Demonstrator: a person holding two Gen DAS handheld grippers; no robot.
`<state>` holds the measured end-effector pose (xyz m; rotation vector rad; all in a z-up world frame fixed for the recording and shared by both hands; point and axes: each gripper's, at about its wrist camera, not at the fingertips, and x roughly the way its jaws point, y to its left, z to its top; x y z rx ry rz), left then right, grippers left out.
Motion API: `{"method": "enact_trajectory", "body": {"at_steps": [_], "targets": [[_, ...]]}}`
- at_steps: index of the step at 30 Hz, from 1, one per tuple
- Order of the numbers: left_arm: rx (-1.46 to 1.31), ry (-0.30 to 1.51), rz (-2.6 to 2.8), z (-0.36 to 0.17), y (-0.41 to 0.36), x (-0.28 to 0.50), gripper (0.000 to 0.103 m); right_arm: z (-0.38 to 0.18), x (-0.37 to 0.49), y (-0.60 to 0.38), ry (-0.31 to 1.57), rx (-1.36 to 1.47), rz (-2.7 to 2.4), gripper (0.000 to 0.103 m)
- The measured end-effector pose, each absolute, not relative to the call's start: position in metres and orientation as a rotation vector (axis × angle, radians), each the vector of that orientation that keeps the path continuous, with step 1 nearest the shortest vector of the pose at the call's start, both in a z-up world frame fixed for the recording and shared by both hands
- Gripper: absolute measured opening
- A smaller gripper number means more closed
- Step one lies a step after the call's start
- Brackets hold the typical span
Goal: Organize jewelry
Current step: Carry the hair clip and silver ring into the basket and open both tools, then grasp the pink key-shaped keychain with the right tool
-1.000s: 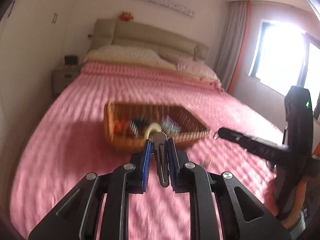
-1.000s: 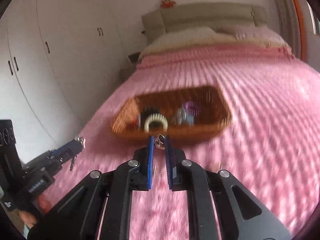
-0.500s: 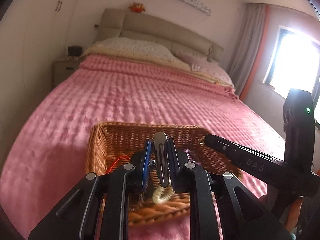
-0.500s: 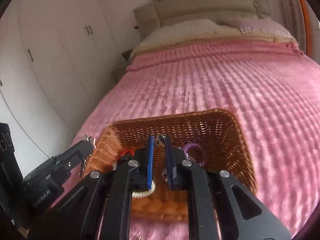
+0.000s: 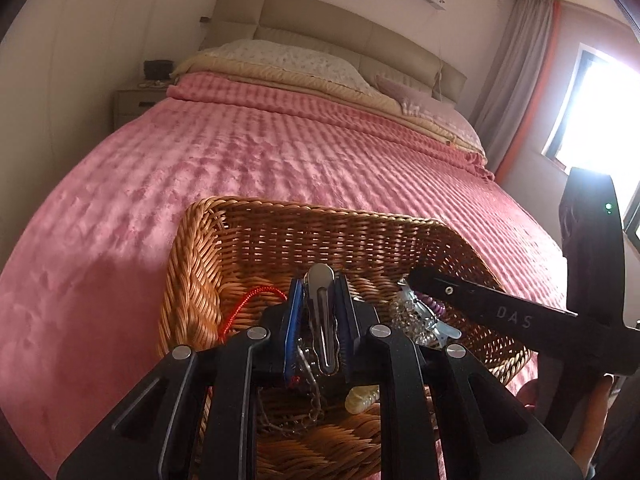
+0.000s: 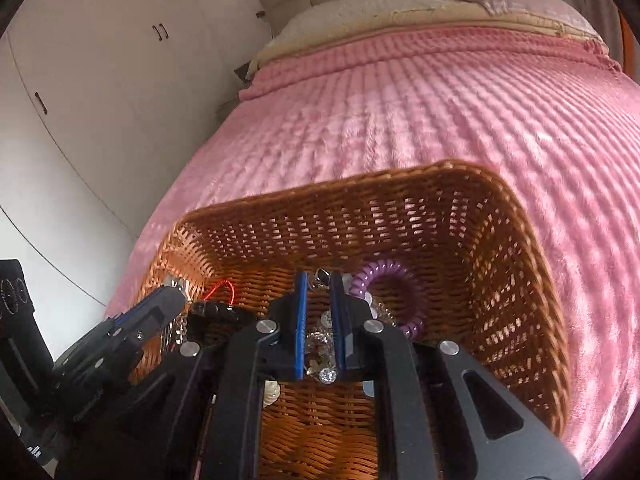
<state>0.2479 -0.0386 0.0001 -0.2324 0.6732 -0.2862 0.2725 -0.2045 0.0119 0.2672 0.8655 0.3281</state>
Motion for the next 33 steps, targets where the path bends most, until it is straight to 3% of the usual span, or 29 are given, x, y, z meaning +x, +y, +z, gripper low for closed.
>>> {"method": "enact_trajectory", "body": {"at_steps": [3, 6, 8, 10, 17, 19, 22, 33], "targets": [[-0.236, 0.671, -0.282, 0.000, -0.037, 0.246, 0.021, 0.012, 0.271, -0.203, 0.856, 0.264, 0.326, 0.010], [-0.254, 0.651, -0.280, 0.005, -0.034, 0.242, 0.036, 0.015, 0.268, -0.206, 0.841, 0.281, 0.330, 0.014], [-0.266, 0.633, -0.289, 0.010, -0.032, 0.238, 0.038, 0.016, 0.265, -0.211, 0.831, 0.307, 0.334, 0.038], [-0.268, 0.614, -0.297, 0.016, -0.032, 0.233, 0.038, 0.021, 0.260, -0.214, 0.802, 0.308, 0.317, 0.046], [-0.282, 0.562, -0.317, 0.043, -0.028, 0.199, 0.038, 0.047, 0.228, -0.218, 0.737, 0.301, 0.320, 0.046], [-0.275, 0.533, -0.324, 0.054, -0.025, 0.178, 0.045, 0.054, 0.213, -0.218, 0.728, 0.290, 0.333, 0.046], [-0.266, 0.506, -0.328, 0.064, -0.021, 0.146, 0.047, 0.064, 0.182, -0.222, 0.709, 0.243, 0.341, 0.046], [-0.234, 0.546, -0.317, 0.055, -0.017, 0.059, 0.047, 0.067, 0.101, -0.252, 0.731, 0.202, 0.295, 0.046]]}}
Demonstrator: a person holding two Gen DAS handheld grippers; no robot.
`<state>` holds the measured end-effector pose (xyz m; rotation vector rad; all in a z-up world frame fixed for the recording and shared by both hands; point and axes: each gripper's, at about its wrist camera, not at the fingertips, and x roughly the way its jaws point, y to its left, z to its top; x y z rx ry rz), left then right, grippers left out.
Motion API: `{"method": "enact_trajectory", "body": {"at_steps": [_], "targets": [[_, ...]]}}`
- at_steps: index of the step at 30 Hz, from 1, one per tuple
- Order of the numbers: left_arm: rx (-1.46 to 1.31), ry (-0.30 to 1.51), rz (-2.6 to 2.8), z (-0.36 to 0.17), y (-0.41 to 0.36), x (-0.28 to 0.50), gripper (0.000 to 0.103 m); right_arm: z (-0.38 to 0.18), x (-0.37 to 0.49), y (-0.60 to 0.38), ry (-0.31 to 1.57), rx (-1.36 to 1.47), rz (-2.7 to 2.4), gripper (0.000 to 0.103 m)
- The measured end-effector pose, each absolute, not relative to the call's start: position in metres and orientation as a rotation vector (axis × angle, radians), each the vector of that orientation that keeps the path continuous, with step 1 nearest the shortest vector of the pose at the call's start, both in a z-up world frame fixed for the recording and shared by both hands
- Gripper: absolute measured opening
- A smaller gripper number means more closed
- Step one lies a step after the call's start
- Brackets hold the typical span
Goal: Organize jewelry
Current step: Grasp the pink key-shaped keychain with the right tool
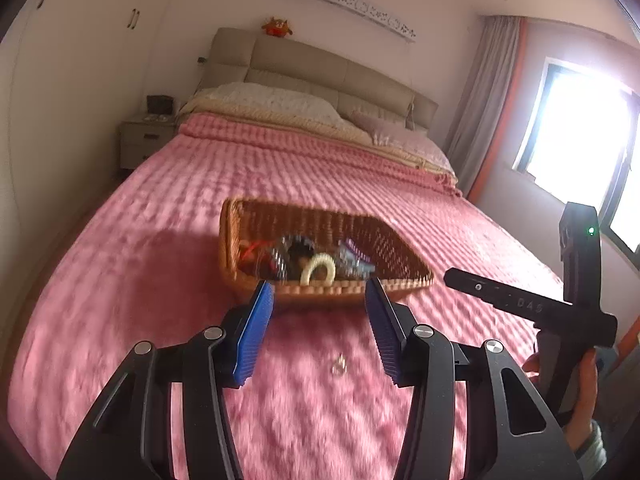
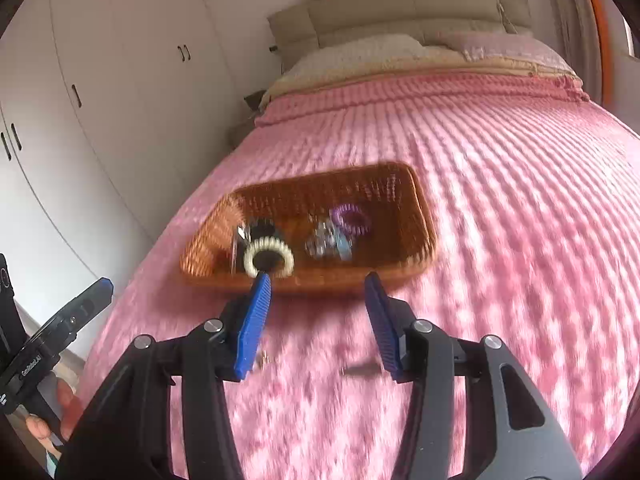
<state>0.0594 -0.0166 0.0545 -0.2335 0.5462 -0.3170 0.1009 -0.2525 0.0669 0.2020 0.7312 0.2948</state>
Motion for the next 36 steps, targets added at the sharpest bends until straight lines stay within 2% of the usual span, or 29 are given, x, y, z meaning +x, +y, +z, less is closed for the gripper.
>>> {"method": "enact_trajectory", "body": {"at_steps": [19, 36], "targets": [[-0.206, 0.709, -0.289, -0.020, -0.035, 0.029, 0.047, -0.021, 0.071, -0.256, 0.896, 0.210, 0.245, 0.046], [-0.177, 0.764, -0.323, -0.037, -0.046, 0.034, 0.047, -0.032, 0.122, -0.258, 0.951, 0.269, 0.187, 0.045]]}}
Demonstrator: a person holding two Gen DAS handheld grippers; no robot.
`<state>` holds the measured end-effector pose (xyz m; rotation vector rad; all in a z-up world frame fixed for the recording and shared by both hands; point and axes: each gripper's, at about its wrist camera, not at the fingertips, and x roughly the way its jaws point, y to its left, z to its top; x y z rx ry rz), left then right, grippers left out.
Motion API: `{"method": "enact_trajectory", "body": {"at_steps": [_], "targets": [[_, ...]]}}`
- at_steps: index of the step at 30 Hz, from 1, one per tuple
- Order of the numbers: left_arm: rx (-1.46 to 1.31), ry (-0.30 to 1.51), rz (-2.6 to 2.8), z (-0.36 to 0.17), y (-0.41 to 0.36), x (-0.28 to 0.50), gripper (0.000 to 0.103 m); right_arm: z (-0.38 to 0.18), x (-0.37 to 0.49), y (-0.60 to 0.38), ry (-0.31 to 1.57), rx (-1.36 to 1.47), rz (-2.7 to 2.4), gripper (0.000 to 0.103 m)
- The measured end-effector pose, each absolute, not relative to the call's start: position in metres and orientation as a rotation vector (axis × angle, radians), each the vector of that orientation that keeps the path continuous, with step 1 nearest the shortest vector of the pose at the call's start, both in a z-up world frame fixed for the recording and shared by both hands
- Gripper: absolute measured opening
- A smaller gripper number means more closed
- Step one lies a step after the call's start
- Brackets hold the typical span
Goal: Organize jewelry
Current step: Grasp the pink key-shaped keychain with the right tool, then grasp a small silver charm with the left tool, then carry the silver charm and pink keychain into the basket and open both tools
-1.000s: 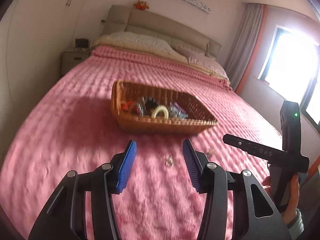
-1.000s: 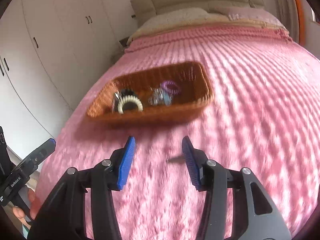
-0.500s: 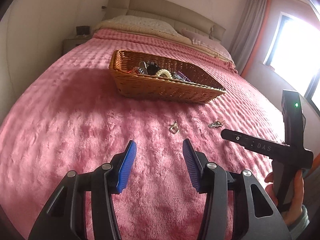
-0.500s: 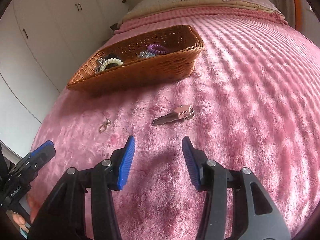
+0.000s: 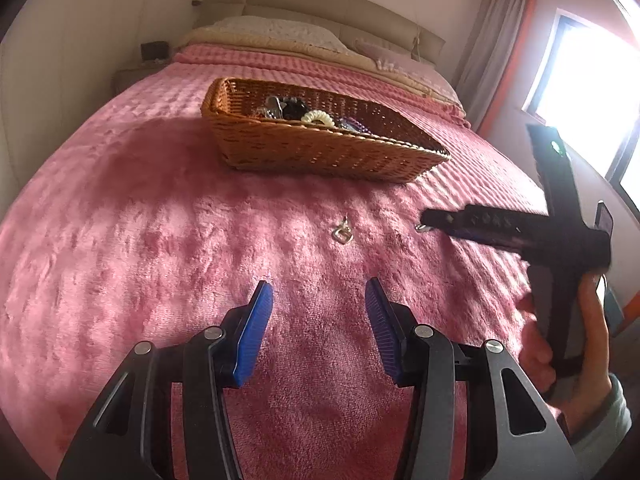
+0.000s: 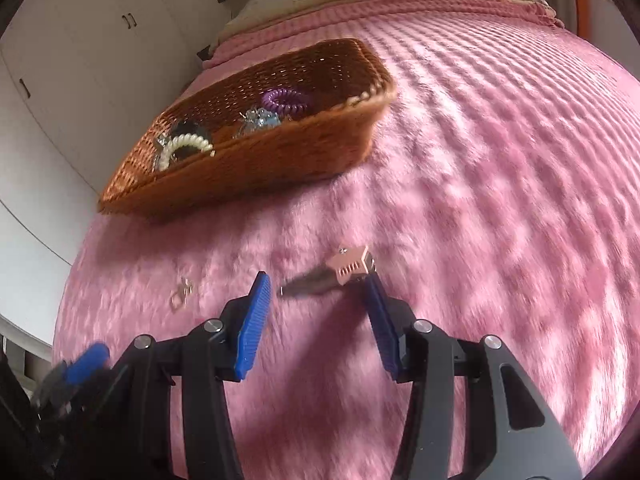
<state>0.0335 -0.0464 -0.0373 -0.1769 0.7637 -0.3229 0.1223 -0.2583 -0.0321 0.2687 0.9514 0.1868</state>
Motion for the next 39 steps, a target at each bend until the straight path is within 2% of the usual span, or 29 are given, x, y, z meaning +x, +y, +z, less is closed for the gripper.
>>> {"method": "enact_trajectory", "body": {"at_steps": [3, 6, 7, 8, 18, 19, 20, 21, 27, 29, 39], "targets": [[-0.182, 0.769, -0.330, -0.039, -0.047, 0.034, 0.047, -0.033, 0.139, -0.249, 0.963, 0.267, 0.199, 0.045], [-0.191, 0.780, -0.339, -0.041, -0.047, 0.036, 0.047, -0.033, 0.148, -0.237, 0.971, 0.241, 0.188, 0.037], [-0.194, 0.783, -0.342, -0.041, -0.047, 0.036, 0.047, -0.033, 0.149, -0.235, 0.969, 0.225, 0.181, 0.031], [-0.196, 0.788, -0.344, -0.041, -0.047, 0.037, 0.047, -0.033, 0.149, -0.231, 0.968, 0.205, 0.181, 0.019], [-0.089, 0.844, -0.429, -0.027, -0.084, 0.078, 0.046, -0.031, 0.128, -0.231, 0.948, 0.028, 0.253, 0.019], [-0.082, 0.859, -0.427, -0.030, -0.088, 0.089, 0.043, -0.032, 0.129, -0.236, 0.948, 0.048, 0.265, 0.019], [-0.075, 0.878, -0.426, -0.034, -0.094, 0.102, 0.035, -0.033, 0.130, -0.240, 0.948, 0.071, 0.275, 0.019], [-0.069, 0.888, -0.427, -0.036, -0.097, 0.109, 0.032, -0.035, 0.132, -0.242, 0.948, 0.083, 0.280, 0.019], [-0.035, 0.928, -0.401, -0.054, -0.106, 0.137, 0.028, -0.038, 0.135, -0.250, 0.940, 0.152, 0.323, 0.019], [-0.018, 0.923, -0.389, -0.054, -0.107, 0.134, 0.013, -0.038, 0.135, -0.250, 0.933, 0.151, 0.325, 0.019], [-0.096, 0.841, -0.420, -0.044, -0.091, 0.115, 0.013, -0.029, 0.118, -0.234, 0.857, 0.081, 0.339, 0.019]]}}
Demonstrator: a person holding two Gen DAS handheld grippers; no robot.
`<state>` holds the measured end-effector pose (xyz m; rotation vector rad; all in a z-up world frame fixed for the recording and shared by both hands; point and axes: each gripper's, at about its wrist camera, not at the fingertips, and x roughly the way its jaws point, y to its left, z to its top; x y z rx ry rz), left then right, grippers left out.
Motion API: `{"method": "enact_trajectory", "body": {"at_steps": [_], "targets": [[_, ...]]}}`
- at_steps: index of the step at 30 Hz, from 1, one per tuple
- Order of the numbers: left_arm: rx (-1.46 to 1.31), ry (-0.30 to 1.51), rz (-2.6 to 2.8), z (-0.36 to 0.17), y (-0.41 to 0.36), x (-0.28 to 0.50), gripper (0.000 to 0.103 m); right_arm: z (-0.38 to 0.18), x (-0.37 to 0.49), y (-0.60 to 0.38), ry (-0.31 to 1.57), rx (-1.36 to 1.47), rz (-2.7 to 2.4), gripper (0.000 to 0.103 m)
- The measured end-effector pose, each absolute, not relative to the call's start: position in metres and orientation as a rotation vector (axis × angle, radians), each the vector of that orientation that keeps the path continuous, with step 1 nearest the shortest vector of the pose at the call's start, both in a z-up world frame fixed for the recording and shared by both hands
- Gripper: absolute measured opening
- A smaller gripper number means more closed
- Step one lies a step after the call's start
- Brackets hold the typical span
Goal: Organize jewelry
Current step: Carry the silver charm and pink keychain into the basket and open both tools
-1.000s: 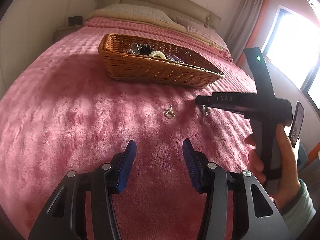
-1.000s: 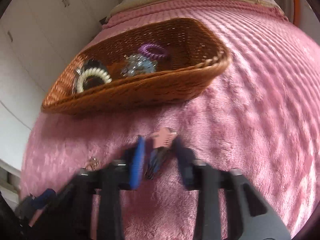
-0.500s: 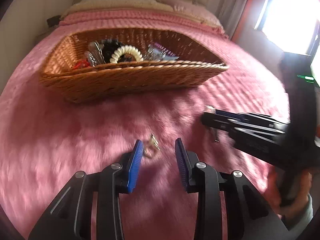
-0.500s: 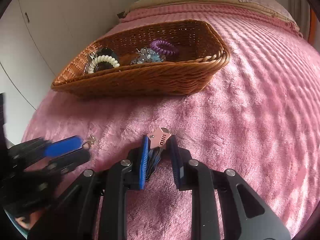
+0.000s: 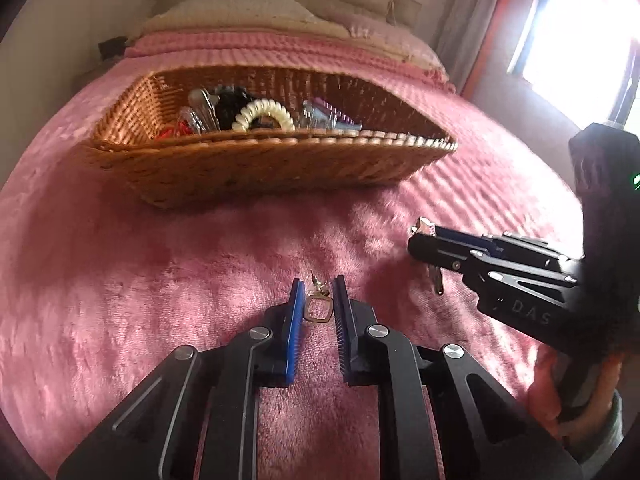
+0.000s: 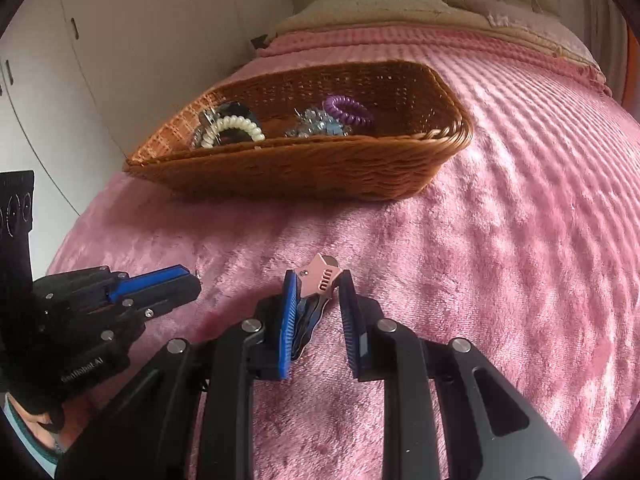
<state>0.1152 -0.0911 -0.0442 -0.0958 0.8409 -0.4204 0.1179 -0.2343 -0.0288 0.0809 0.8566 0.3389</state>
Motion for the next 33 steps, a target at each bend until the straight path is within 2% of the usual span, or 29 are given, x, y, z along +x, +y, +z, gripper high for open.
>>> {"method": "enact_trajectory", "body": {"at_steps": [7, 13, 20, 27, 33], "targets": [[-0.159, 0.772, -0.407, -0.035, -0.077, 0.105, 0.013, -0.025, 0.112, -0.243, 0.836, 0.107, 0.333, 0.019], [-0.180, 0.708, -0.404, -0.023, -0.072, 0.097, 0.013, -0.009, 0.094, -0.252, 0.733, 0.111, 0.353, 0.019], [-0.192, 0.587, -0.412, 0.029, -0.066, 0.103, 0.013, 0.030, 0.088, -0.252, 0.639, 0.106, 0.338, 0.019], [-0.173, 0.504, -0.378, 0.072, -0.066, 0.155, 0.013, 0.081, 0.148, -0.245, 0.600, 0.127, 0.321, 0.019], [-0.202, 0.575, -0.303, 0.047, -0.074, 0.226, 0.013, 0.071, 0.220, -0.234, 0.678, 0.140, 0.276, 0.019]]}}
